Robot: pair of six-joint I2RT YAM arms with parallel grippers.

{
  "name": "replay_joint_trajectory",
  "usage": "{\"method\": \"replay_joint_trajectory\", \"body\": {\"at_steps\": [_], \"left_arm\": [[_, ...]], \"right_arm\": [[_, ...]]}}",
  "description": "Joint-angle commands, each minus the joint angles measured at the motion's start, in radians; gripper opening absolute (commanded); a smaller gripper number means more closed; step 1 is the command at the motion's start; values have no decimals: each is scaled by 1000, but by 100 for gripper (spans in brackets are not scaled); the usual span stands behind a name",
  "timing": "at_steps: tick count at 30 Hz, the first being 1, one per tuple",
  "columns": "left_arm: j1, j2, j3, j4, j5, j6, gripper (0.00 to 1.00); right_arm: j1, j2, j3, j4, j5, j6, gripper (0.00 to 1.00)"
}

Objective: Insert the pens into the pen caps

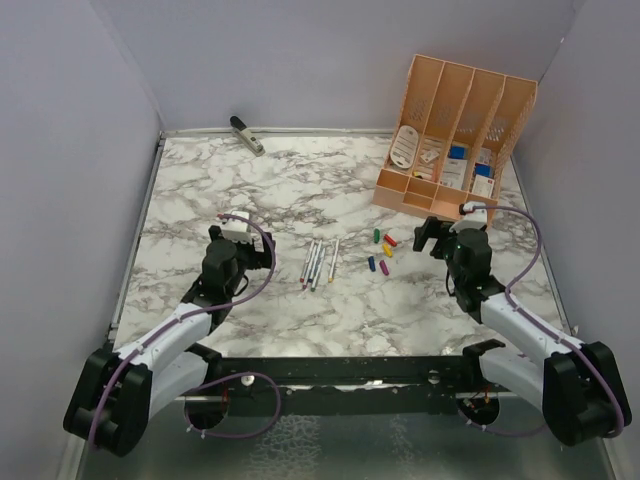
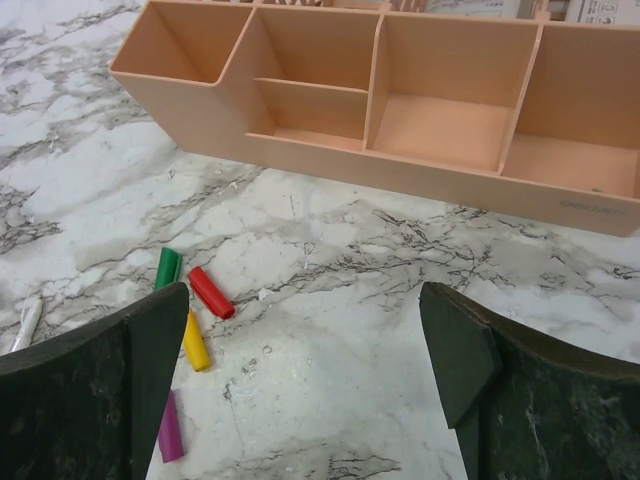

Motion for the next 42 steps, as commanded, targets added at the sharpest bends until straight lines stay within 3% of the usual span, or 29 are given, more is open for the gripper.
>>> {"method": "replay_joint_trajectory", "body": {"at_steps": [1, 11, 31, 42], "left_arm": [[-4, -34, 1, 6, -13, 8, 99], [-4, -4, 16, 6, -3, -4, 99], [-50, 143, 138, -17, 212, -25, 99], [-107, 316, 230, -43, 248, -78, 97]], "right_arm": [[11, 12, 29, -13, 33, -10, 100], [18, 13, 35, -26, 51, -9, 100], [26, 1, 34, -27, 32, -14, 100], [26, 4, 29, -22, 27, -13, 100]]}}
